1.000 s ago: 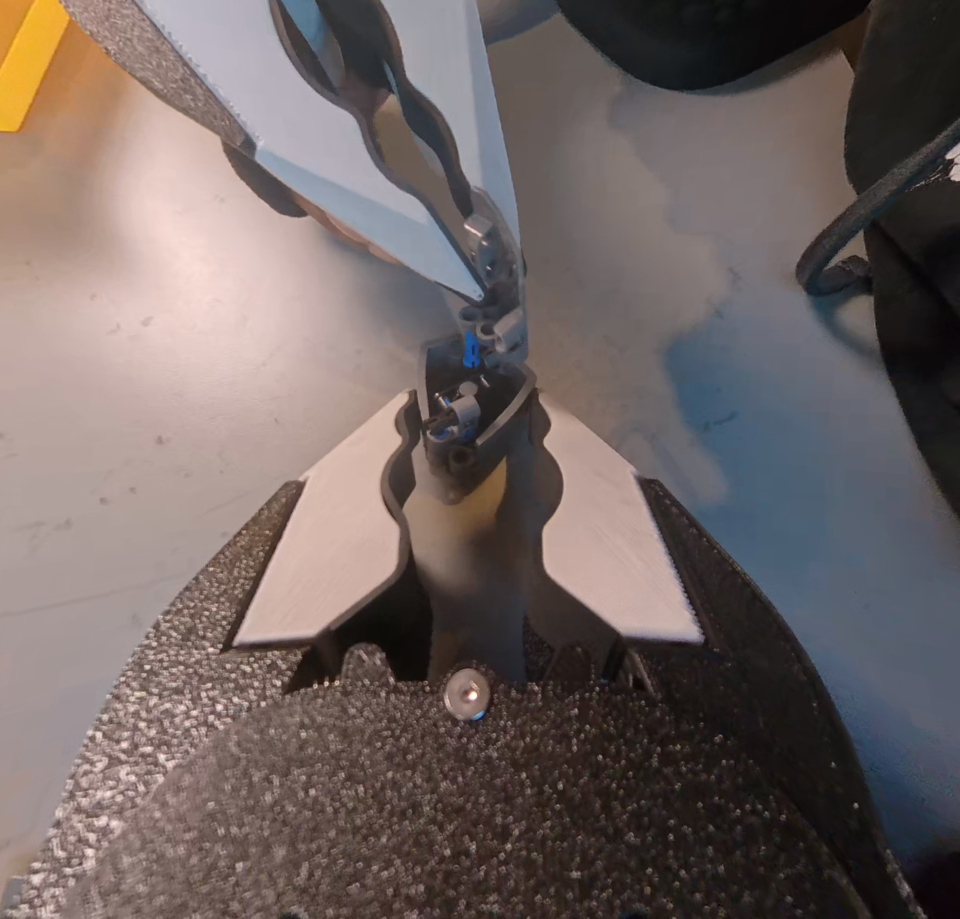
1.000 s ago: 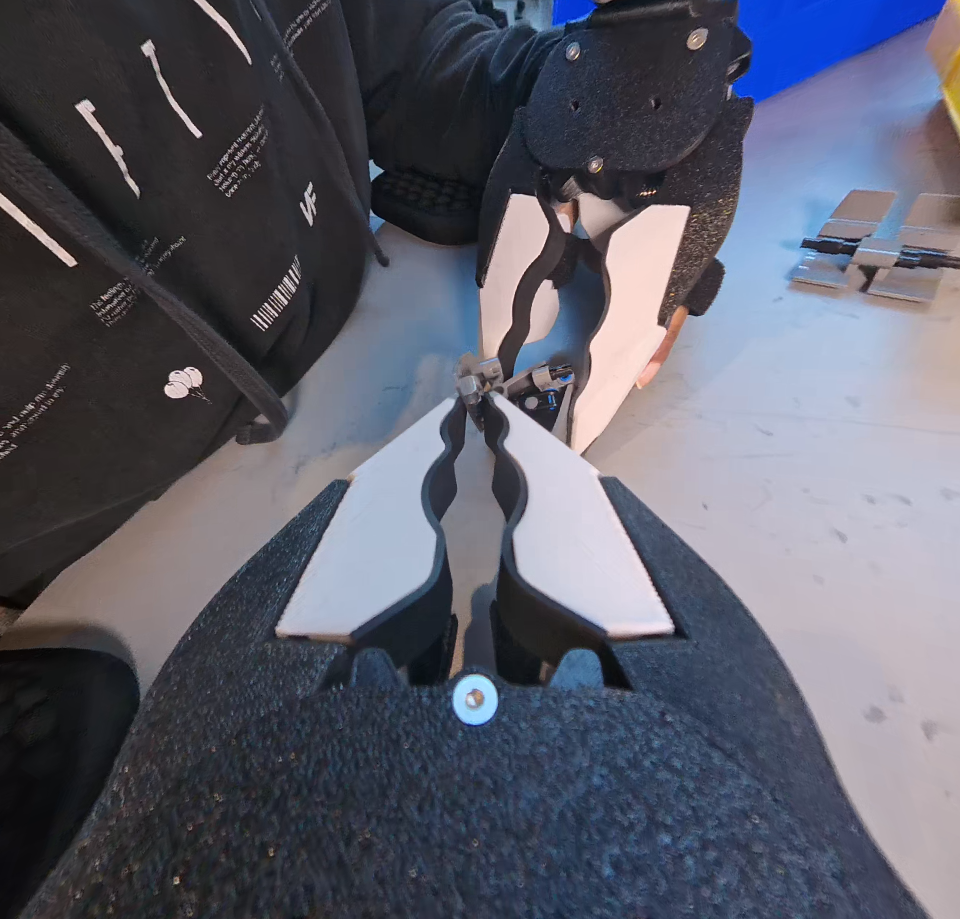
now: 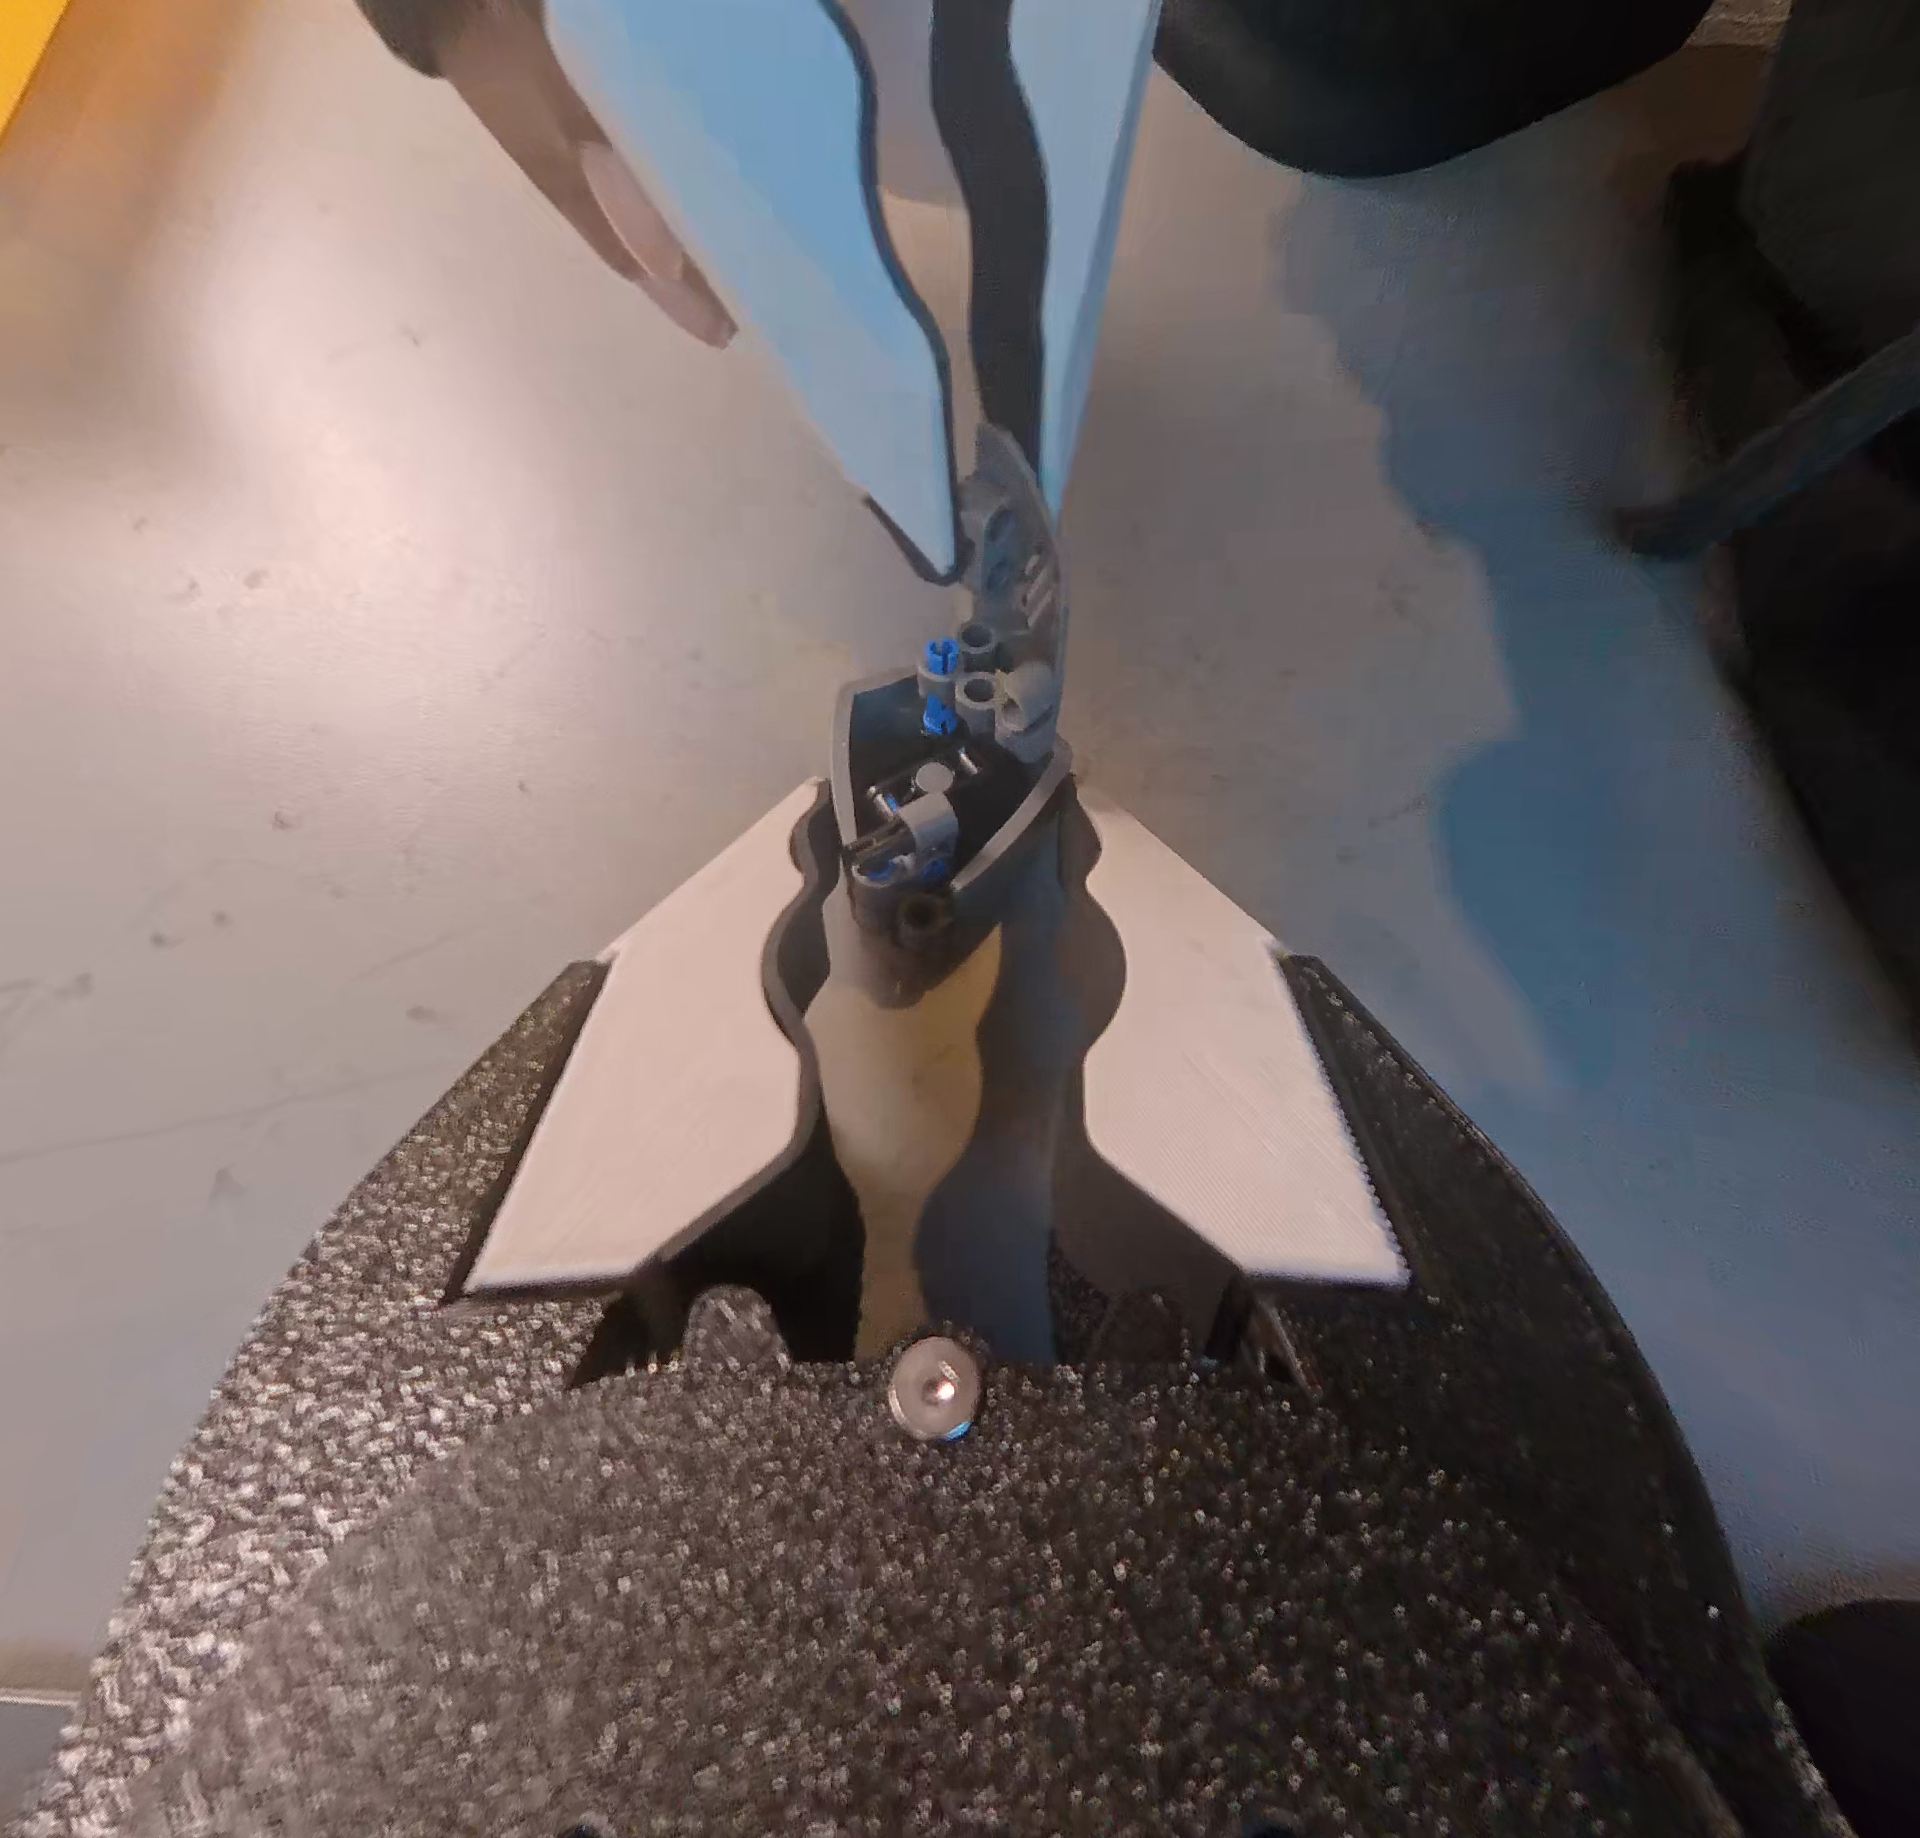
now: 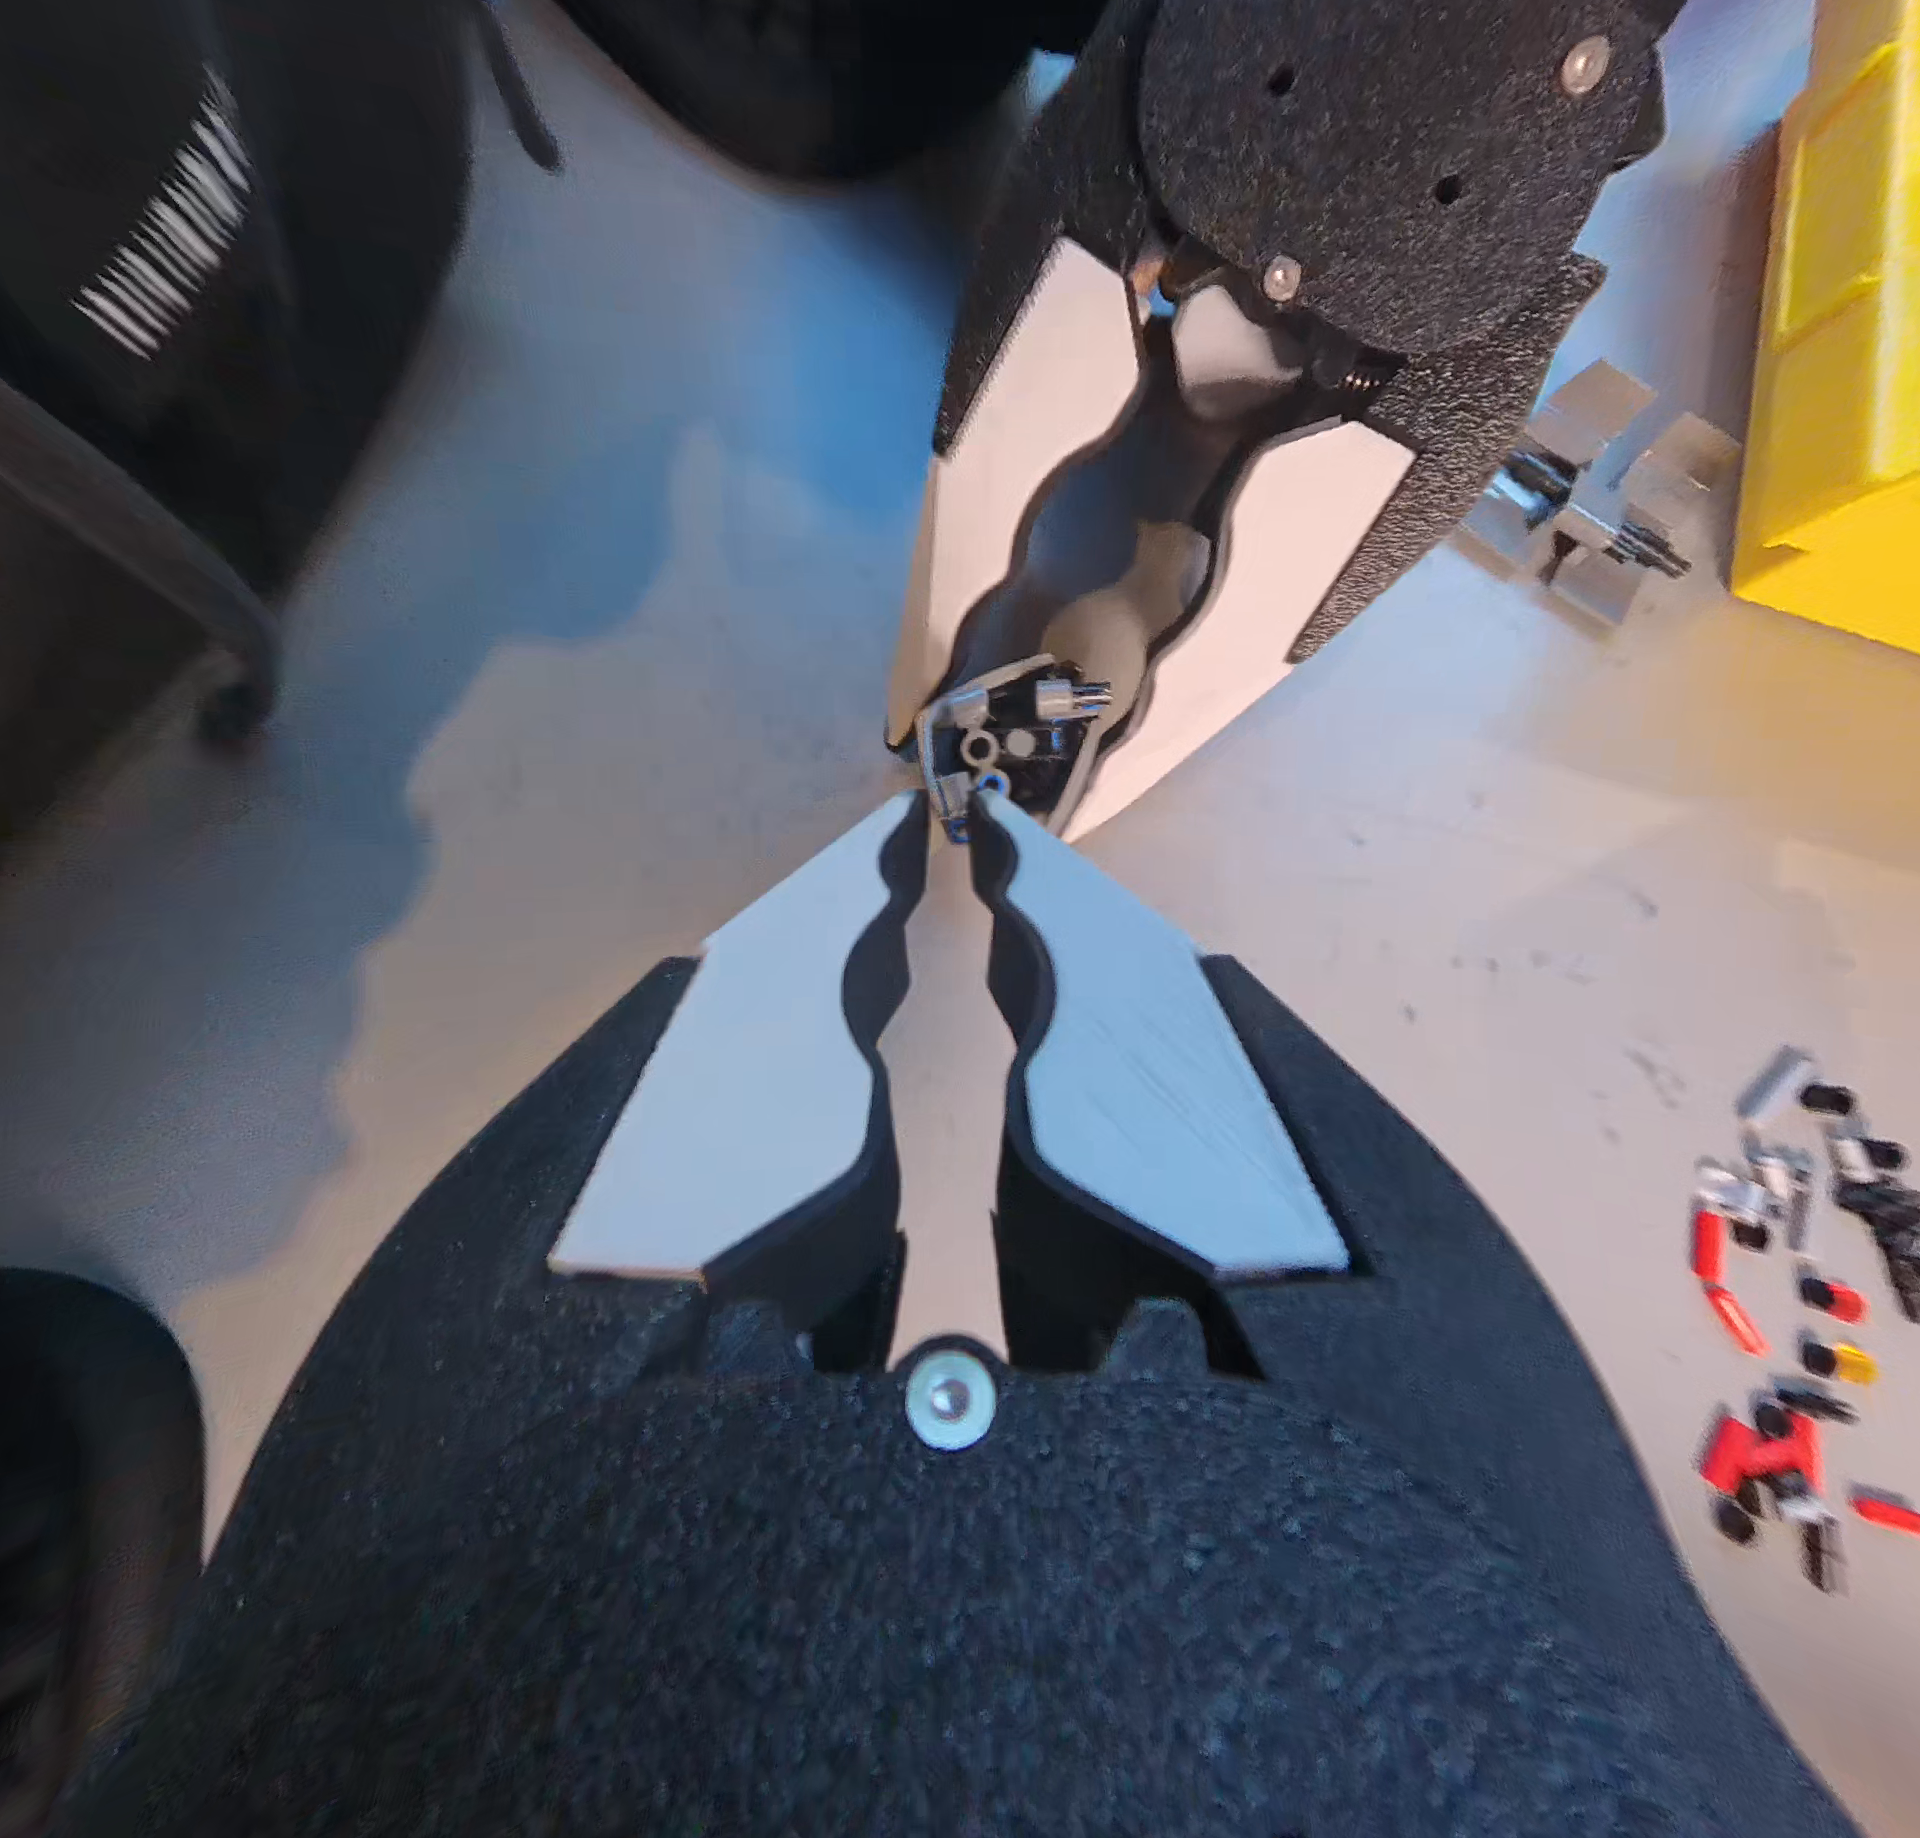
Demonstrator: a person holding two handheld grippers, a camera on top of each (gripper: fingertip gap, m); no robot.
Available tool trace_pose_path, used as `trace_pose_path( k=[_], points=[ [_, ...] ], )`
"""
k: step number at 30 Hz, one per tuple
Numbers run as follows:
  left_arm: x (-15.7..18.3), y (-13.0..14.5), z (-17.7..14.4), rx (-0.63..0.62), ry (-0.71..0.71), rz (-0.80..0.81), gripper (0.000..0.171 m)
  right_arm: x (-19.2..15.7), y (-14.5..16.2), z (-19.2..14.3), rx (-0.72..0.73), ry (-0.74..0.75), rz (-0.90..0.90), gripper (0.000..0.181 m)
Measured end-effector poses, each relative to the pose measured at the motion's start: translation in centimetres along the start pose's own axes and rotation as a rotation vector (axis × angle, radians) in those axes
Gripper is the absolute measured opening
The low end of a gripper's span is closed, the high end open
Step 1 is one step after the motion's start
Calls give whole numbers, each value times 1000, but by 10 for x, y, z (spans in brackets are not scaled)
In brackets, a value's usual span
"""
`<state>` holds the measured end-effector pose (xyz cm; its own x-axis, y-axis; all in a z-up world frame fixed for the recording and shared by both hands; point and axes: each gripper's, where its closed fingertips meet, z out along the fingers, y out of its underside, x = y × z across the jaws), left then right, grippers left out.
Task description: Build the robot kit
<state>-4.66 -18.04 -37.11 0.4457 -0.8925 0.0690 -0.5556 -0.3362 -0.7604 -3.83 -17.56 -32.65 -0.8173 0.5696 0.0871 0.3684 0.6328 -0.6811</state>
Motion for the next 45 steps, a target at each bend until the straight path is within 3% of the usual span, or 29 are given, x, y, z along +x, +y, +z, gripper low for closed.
trace_pose_path(
  k=[10, 26, 31, 37, 39, 42, 45],
  points=[
    [3, 1, 0, -26, -28, 8, 41, -4, 3, 8, -181, -90, -4, 5],
    [12, 3, -2, 2, 26, 49, 41, -9, -2, 13, -309, -248, -220, 5],
    [13, 3, -3, 2, 27, 43, 41, -10, -2, 13, -336, -239, -212, 5],
    [13, 4, -4, 5, 41, 30, 41, -8, -5, 13, -288, -176, -152, 6],
    [15, 0, -8, 36, 60, 17, 41, -6, -12, 9, -227, -150, -85, 15],
    [16, -23, -27, 211, 97, -32, 42, 5, -36, -13, -43, -71, 45, 30],
    [8, -56, -59, 490, 106, -80, 42, 15, -60, -39, 197, 73, 151, 45]
  ],
)
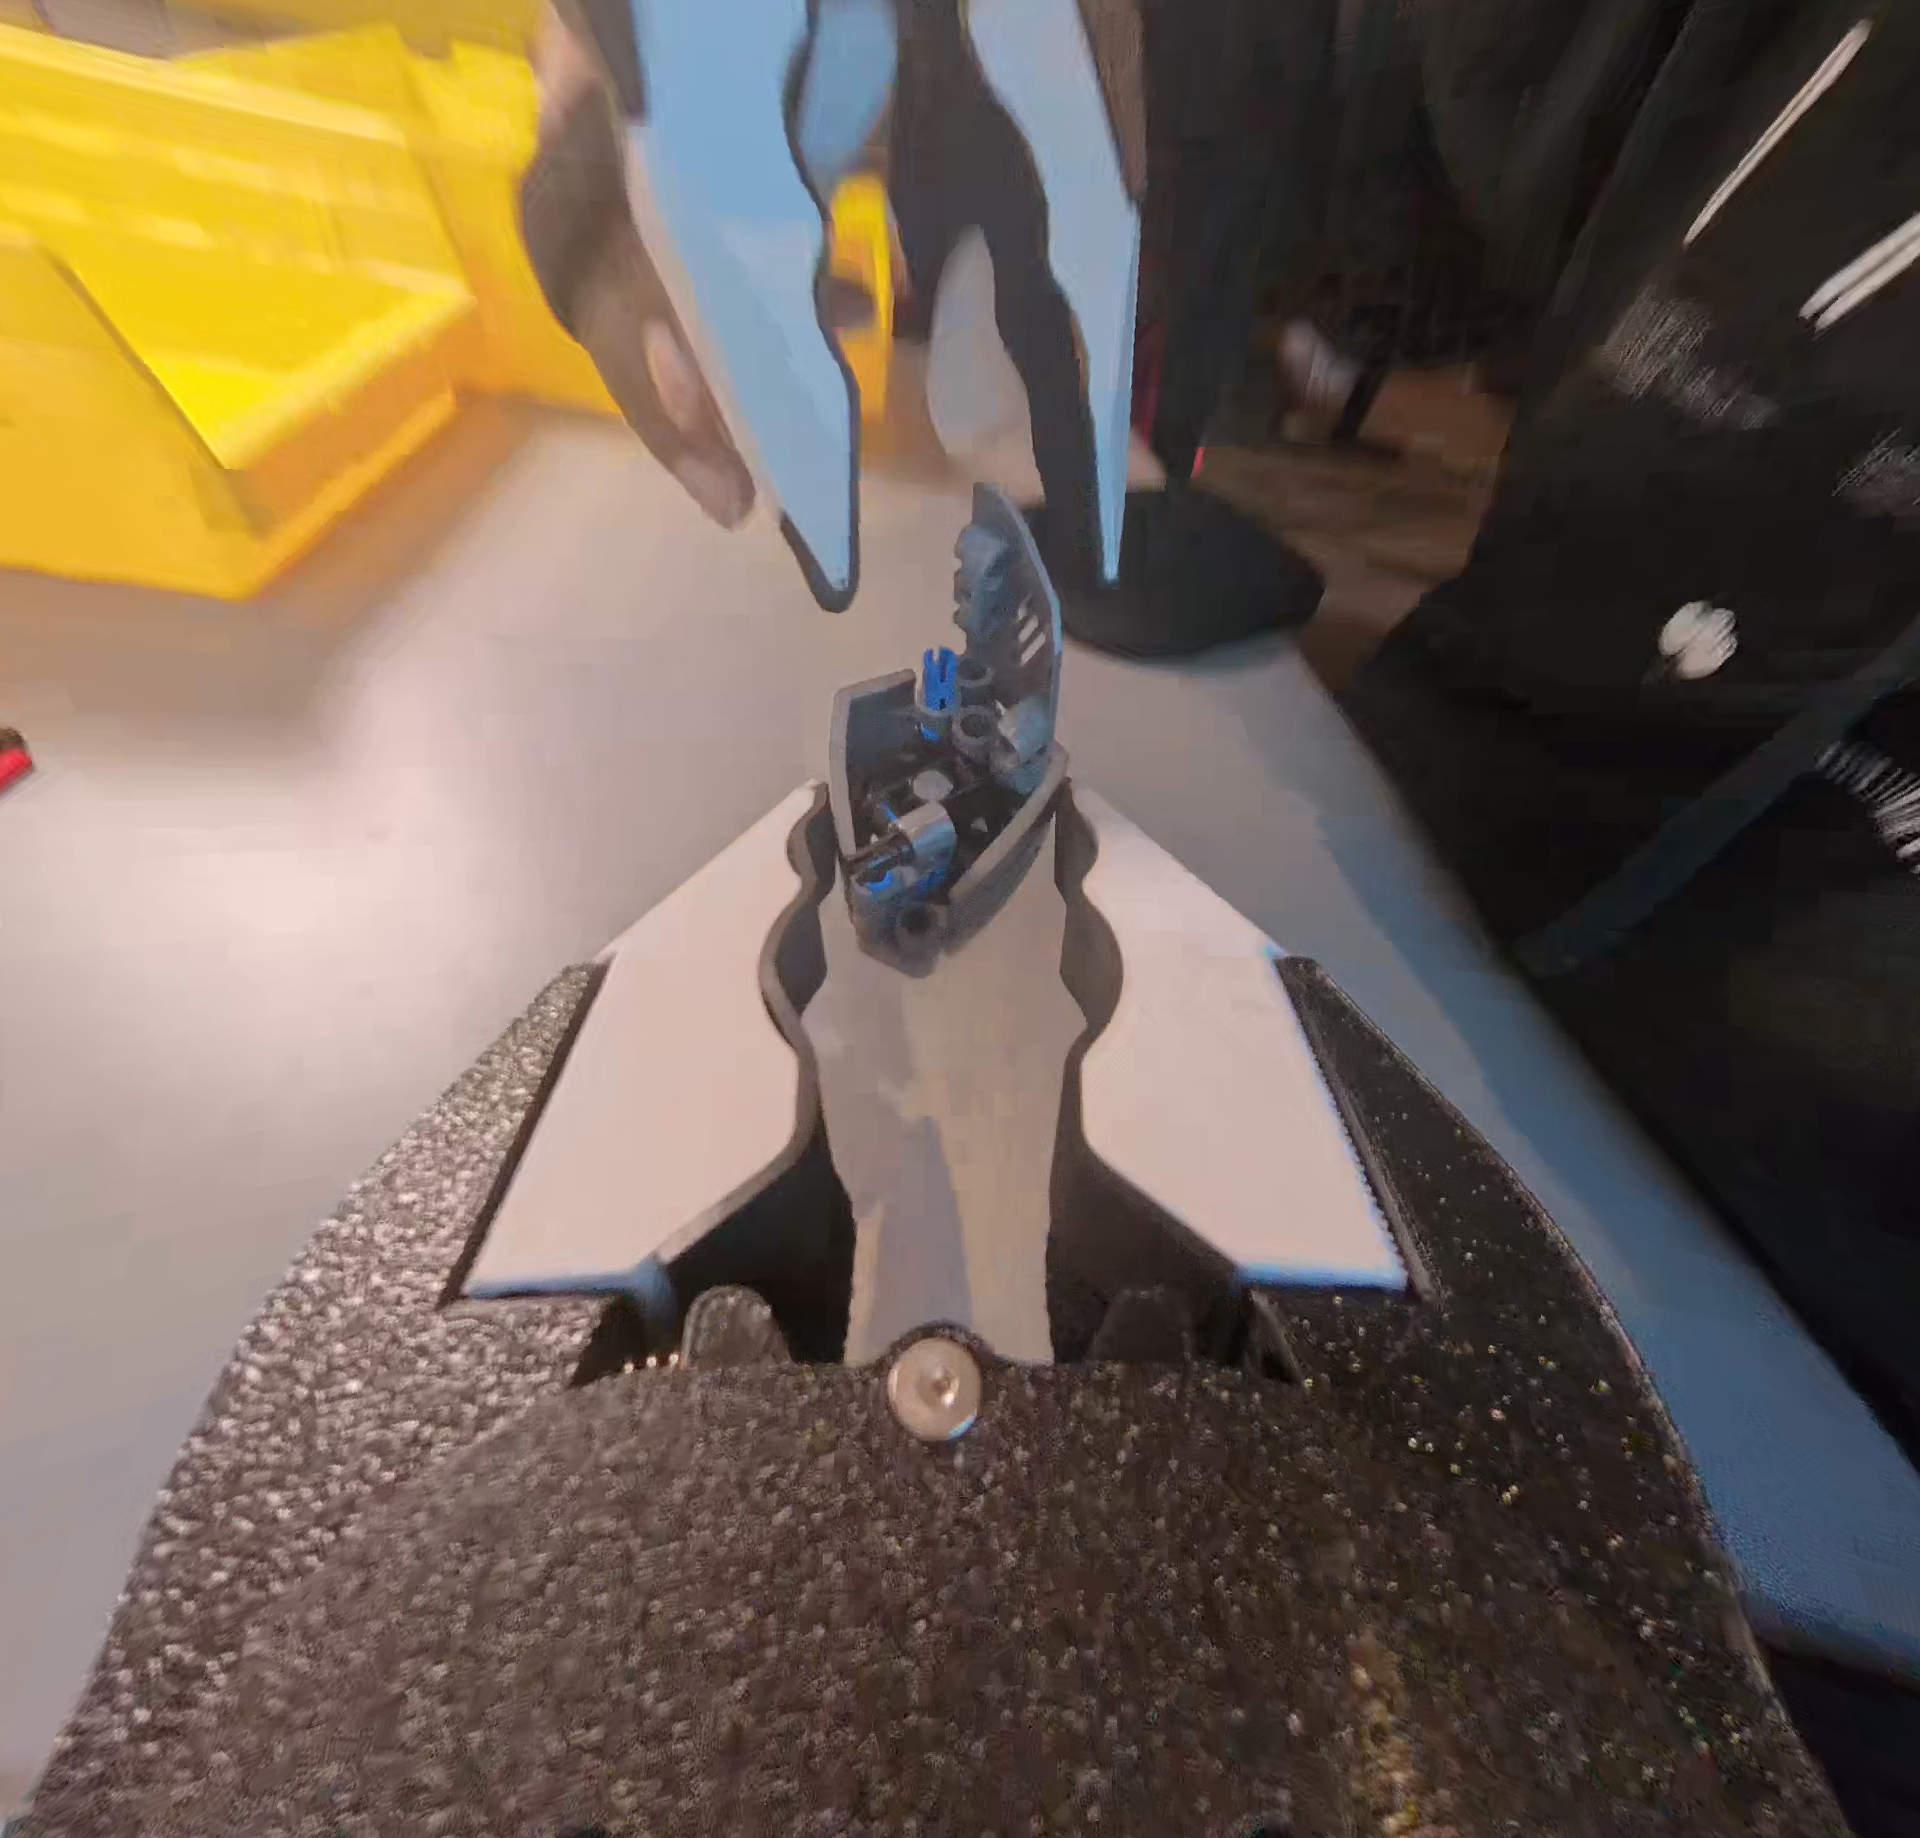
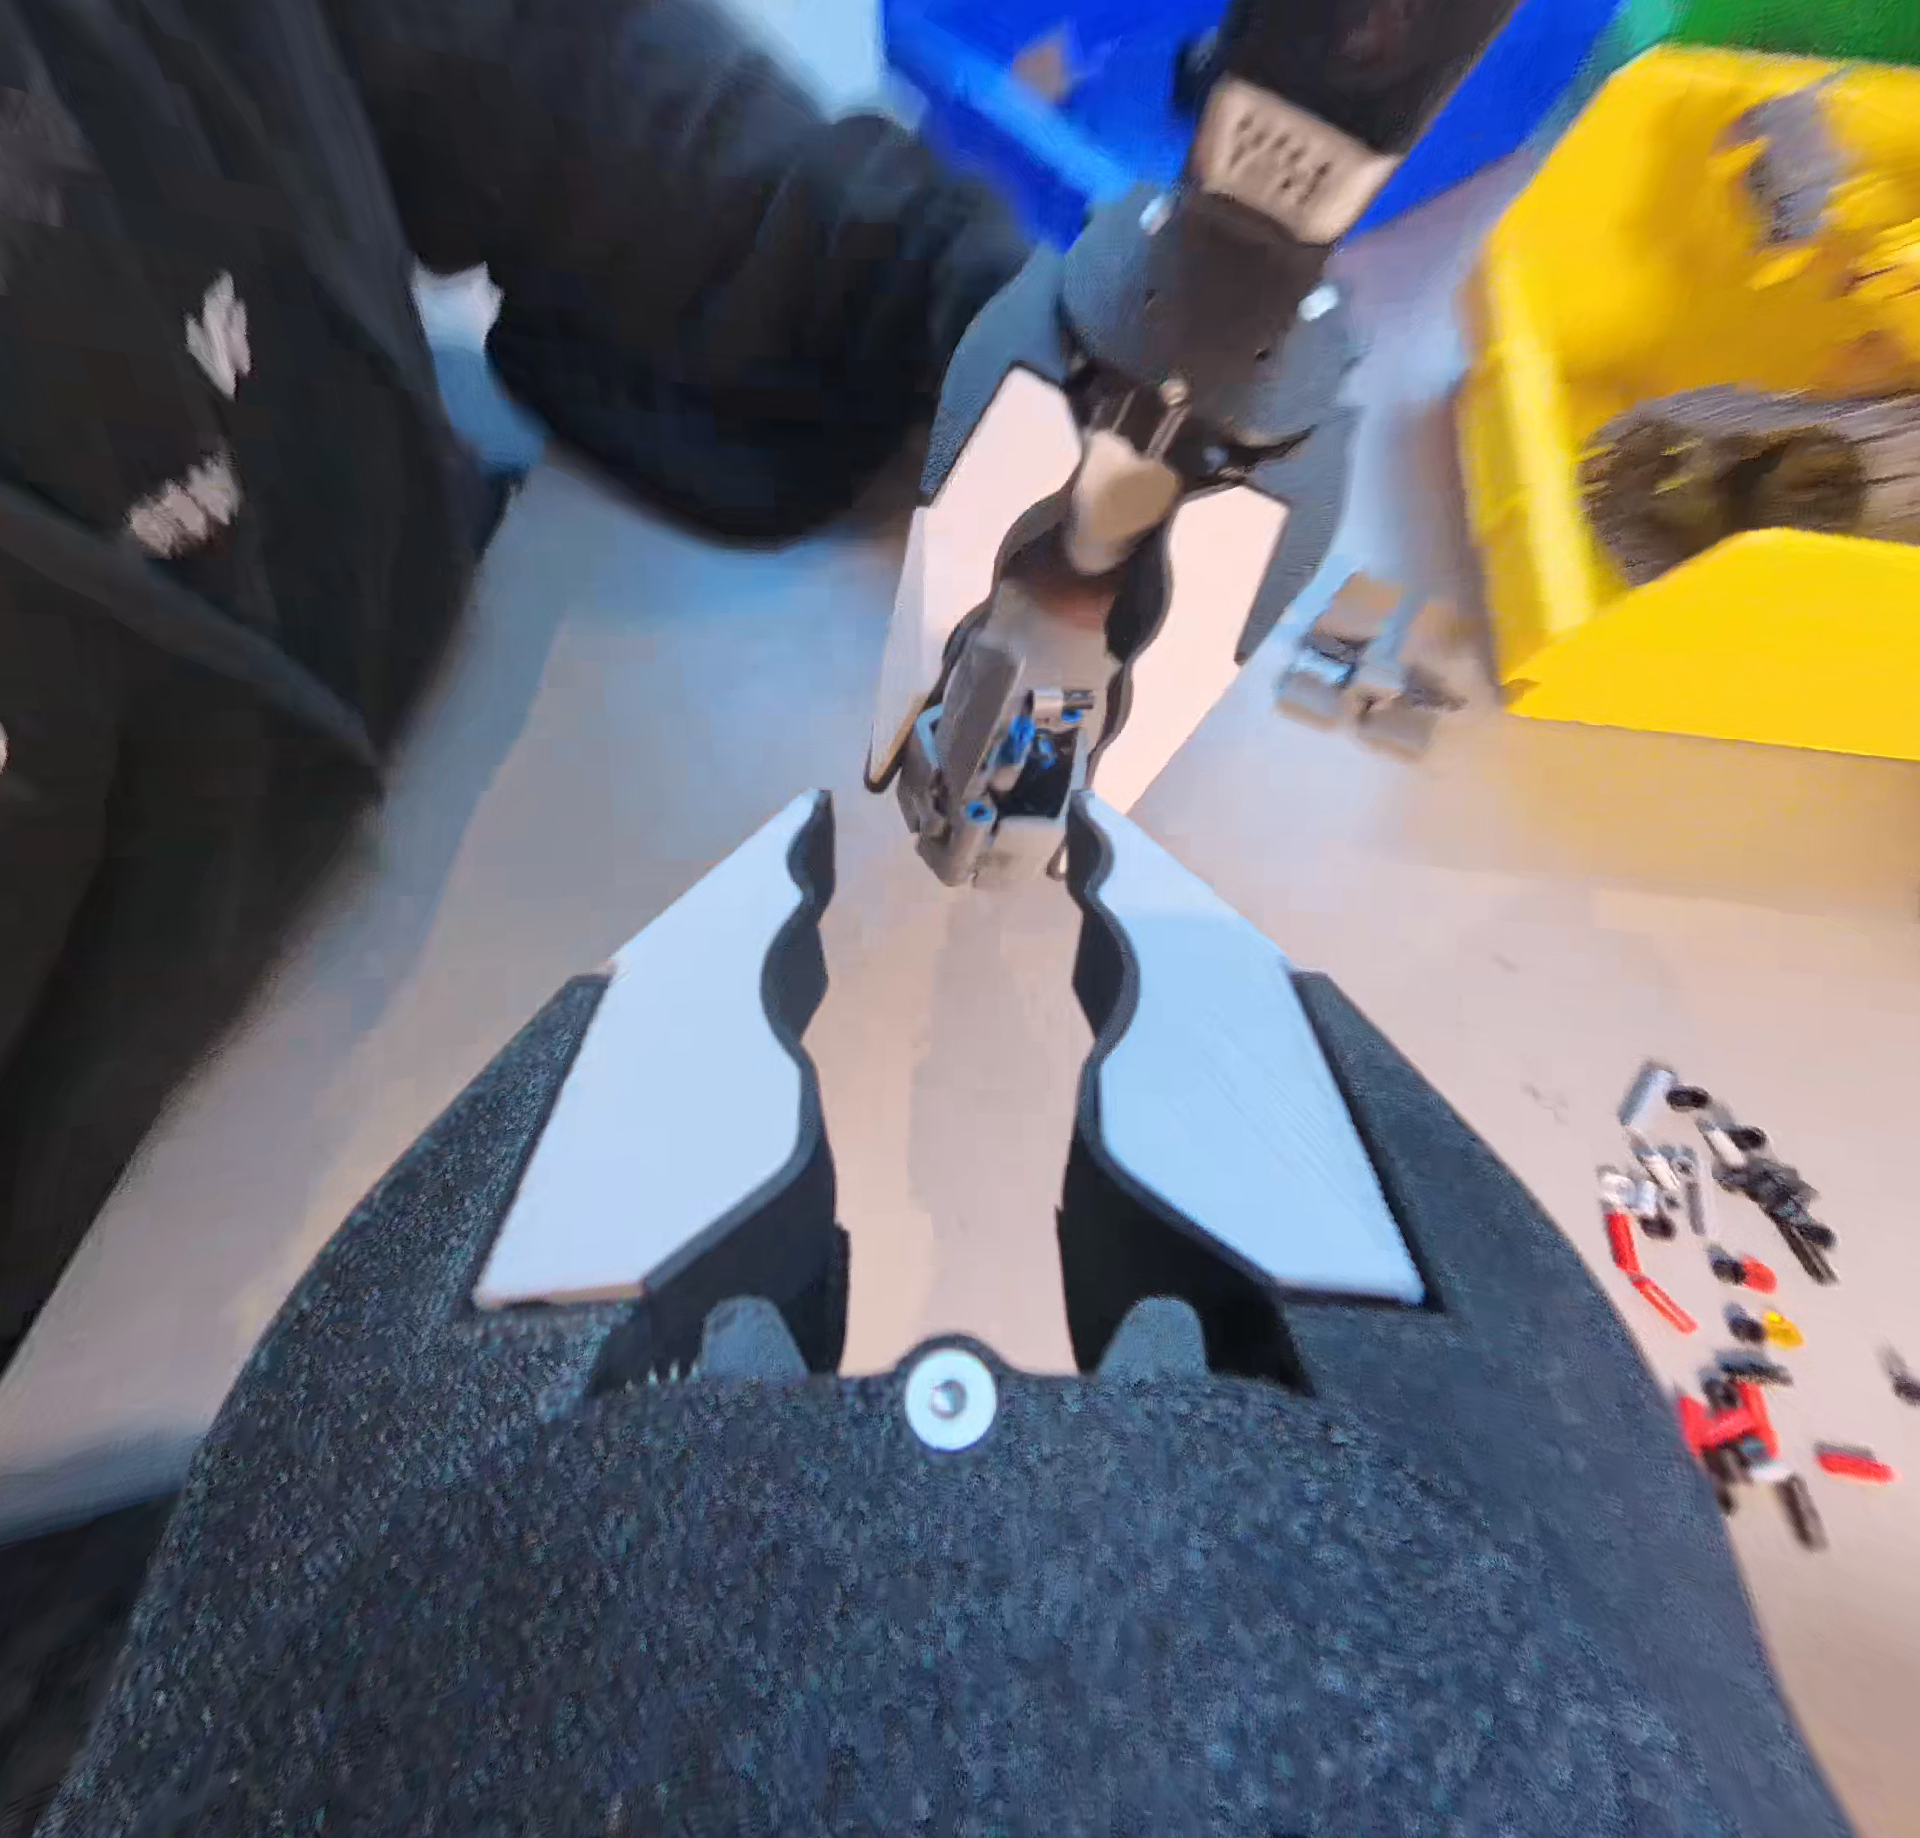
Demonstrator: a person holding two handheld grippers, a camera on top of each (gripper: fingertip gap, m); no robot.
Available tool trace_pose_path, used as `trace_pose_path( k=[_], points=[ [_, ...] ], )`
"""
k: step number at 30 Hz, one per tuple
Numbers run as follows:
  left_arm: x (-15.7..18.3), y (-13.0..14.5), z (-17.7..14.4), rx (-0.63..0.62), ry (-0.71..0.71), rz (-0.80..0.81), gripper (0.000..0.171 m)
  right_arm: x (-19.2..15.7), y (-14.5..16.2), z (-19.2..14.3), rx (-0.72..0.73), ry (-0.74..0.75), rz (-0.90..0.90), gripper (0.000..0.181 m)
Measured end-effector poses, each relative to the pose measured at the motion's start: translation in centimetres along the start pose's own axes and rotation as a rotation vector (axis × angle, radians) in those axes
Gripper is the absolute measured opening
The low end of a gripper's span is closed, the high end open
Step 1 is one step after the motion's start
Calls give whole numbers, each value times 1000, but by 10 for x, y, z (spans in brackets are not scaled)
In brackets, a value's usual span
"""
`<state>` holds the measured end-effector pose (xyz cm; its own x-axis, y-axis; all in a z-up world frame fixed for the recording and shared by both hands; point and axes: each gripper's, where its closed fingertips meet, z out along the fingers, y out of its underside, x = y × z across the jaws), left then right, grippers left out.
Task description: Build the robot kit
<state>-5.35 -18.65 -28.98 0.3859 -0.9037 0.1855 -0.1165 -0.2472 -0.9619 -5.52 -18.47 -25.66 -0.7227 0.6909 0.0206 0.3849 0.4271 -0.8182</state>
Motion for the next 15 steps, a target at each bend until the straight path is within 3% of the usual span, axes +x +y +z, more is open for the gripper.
trace_pose_path(
  k=[3, 7, 9, 12, 15],
  points=[
    [4, -38, -18, 265, 45, -26, 42, 6, -18, -14, 239, 187, 78, 52],
    [13, -65, -26, 452, 78, -30, 42, 13, -32, -20, 470, 438, 125, 51],
    [17, -73, -26, 517, 81, -48, 42, 9, -39, -15, 482, 535, 54, 54],
    [24, -80, -23, 575, 90, -70, 42, 9, -45, -8, 364, 701, -140, 58],
    [29, -81, -16, 562, 70, -56, 41, 7, -55, -5, 303, 752, -233, 49]
  ],
)
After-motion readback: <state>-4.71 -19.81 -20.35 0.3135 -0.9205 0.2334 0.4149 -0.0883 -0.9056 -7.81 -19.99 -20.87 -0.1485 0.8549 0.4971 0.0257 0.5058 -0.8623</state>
